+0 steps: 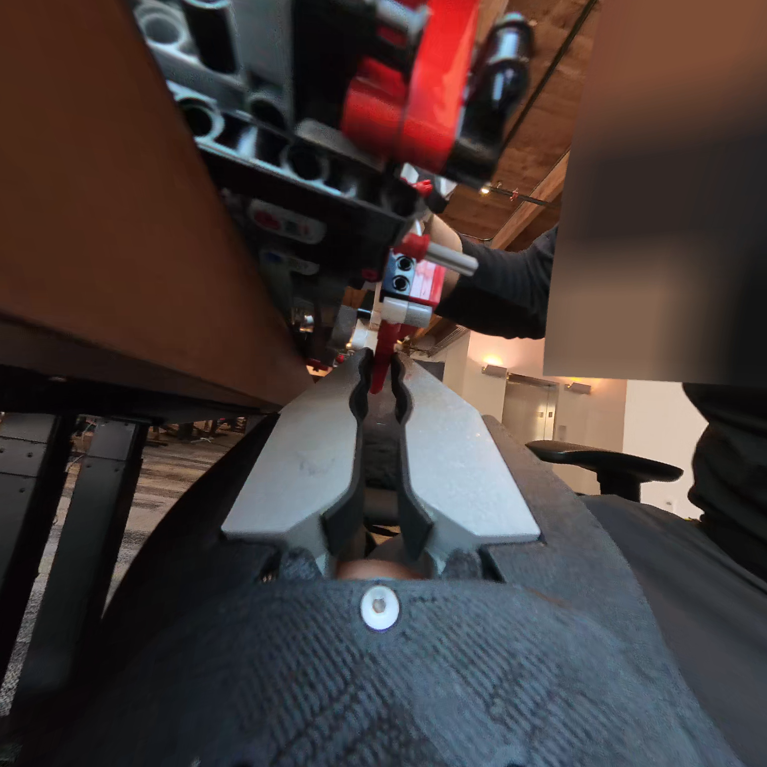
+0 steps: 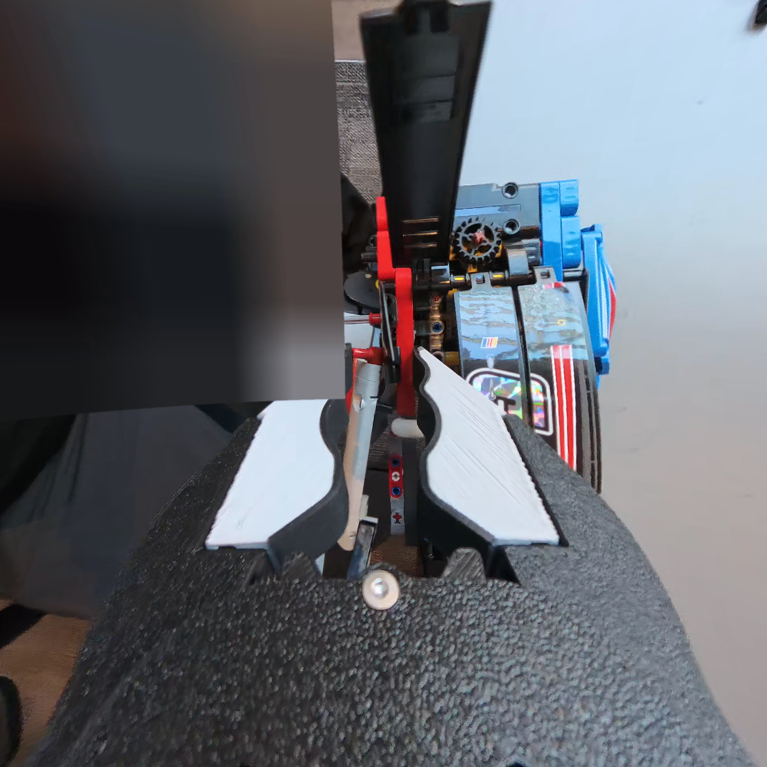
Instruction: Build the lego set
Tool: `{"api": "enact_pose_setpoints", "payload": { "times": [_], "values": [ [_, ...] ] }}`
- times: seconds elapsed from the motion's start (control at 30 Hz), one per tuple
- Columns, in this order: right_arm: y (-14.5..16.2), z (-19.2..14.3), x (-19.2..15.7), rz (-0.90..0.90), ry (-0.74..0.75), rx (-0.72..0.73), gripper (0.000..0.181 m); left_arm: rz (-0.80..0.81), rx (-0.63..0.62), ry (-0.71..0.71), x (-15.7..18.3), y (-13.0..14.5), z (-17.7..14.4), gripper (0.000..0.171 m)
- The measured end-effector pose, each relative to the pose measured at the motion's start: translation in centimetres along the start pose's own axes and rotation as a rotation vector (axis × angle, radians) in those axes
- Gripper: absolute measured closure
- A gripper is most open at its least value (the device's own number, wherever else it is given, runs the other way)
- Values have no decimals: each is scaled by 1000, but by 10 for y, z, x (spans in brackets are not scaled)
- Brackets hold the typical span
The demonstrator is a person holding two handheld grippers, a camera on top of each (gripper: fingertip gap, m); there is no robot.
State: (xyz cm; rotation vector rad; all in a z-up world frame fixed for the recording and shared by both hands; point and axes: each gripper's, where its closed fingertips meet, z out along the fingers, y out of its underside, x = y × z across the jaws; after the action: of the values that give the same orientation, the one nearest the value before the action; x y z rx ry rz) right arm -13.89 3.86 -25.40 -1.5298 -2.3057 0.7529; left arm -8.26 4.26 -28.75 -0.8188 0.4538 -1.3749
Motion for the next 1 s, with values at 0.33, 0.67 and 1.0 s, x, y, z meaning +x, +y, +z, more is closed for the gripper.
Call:
{"api": "enact_pose_setpoints", "payload": {
  "times": [0.33,0.67,1.0],
  "values": [
    [8,-6,-3,89,-38,-10,155,39,-20,-28,-1,6,2,166],
    [11,-10,4,95,-8,-8,146,111,29,-9,1,2,-5,166],
    [8,-31,2,62,183,53,129,106,24,6,8,8,-3,167]
  ]
}}
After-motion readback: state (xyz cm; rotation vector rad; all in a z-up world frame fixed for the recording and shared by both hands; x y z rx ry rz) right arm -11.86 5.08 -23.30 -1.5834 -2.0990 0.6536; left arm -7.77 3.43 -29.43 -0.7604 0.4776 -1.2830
